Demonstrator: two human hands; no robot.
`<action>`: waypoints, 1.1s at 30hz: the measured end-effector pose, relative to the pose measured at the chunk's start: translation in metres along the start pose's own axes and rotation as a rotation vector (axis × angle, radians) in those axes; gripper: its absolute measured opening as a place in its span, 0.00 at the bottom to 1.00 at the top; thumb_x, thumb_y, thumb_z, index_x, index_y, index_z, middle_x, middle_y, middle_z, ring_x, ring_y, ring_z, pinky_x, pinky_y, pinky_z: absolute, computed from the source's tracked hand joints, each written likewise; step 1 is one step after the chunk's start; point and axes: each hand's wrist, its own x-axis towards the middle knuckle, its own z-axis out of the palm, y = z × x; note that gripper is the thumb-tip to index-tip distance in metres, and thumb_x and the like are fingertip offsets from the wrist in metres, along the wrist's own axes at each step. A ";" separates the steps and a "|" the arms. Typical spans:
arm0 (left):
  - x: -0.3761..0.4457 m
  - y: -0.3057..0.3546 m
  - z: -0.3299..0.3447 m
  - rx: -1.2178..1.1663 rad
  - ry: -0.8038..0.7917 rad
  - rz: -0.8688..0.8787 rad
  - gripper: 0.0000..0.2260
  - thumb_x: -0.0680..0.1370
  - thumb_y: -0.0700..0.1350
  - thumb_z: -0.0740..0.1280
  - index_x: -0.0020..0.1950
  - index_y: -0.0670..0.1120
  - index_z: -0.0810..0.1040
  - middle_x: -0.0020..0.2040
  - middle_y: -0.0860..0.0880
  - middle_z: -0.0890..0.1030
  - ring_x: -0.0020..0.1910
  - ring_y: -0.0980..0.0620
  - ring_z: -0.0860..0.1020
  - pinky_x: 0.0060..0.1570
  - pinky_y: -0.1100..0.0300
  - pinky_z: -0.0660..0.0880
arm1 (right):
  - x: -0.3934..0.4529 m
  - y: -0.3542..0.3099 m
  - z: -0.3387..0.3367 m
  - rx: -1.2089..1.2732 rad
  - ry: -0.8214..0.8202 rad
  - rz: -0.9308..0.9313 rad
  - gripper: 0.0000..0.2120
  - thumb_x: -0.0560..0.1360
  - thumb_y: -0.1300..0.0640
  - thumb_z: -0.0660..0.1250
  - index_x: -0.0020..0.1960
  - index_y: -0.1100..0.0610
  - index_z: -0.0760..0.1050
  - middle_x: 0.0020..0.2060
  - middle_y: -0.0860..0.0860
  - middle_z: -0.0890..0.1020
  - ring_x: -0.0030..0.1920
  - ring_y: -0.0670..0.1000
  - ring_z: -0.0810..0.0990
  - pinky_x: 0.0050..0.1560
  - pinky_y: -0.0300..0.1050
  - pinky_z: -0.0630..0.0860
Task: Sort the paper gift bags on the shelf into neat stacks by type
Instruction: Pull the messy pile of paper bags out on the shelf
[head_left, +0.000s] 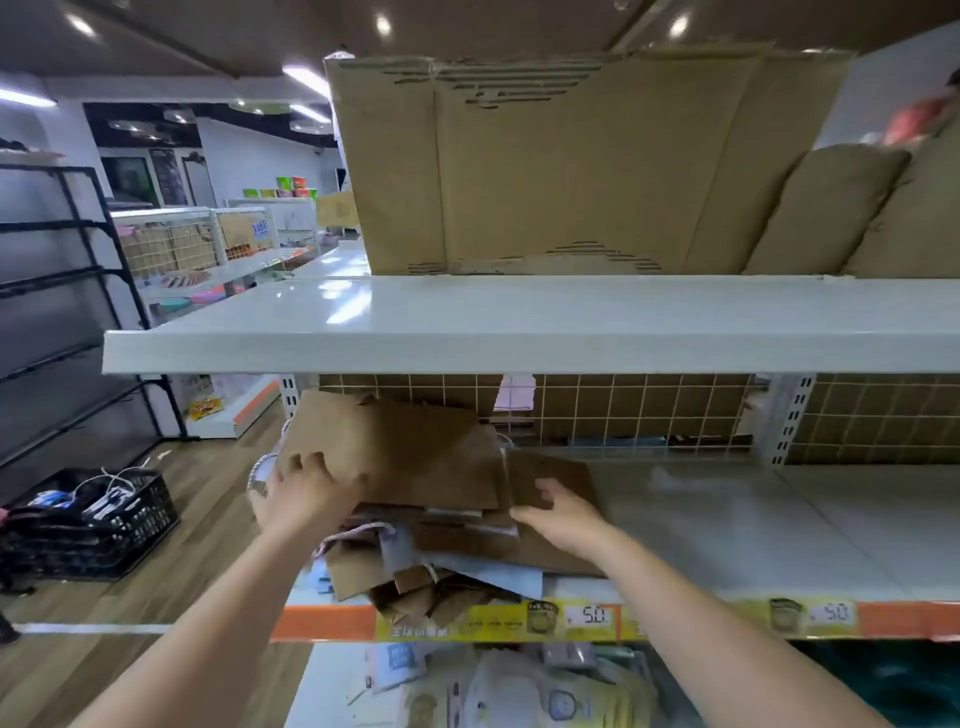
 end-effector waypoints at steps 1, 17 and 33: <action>0.006 -0.004 0.000 0.039 -0.011 -0.022 0.35 0.73 0.69 0.57 0.72 0.49 0.65 0.71 0.48 0.67 0.71 0.44 0.64 0.68 0.46 0.60 | 0.003 -0.002 0.005 0.000 -0.004 0.013 0.35 0.73 0.40 0.66 0.76 0.49 0.58 0.73 0.52 0.66 0.70 0.54 0.68 0.67 0.47 0.67; 0.060 -0.006 0.014 -0.252 0.018 -0.221 0.30 0.70 0.49 0.74 0.63 0.35 0.65 0.61 0.37 0.75 0.61 0.38 0.75 0.56 0.49 0.70 | 0.042 -0.015 0.042 0.004 0.089 0.175 0.24 0.79 0.48 0.60 0.73 0.54 0.63 0.64 0.53 0.75 0.55 0.51 0.77 0.50 0.41 0.71; 0.092 -0.040 -0.050 -1.176 0.072 -0.145 0.13 0.75 0.33 0.66 0.58 0.44 0.75 0.41 0.40 0.76 0.36 0.43 0.75 0.32 0.63 0.77 | 0.061 -0.038 0.050 -0.072 0.130 0.077 0.10 0.78 0.55 0.59 0.42 0.54 0.77 0.38 0.53 0.77 0.40 0.50 0.74 0.43 0.43 0.69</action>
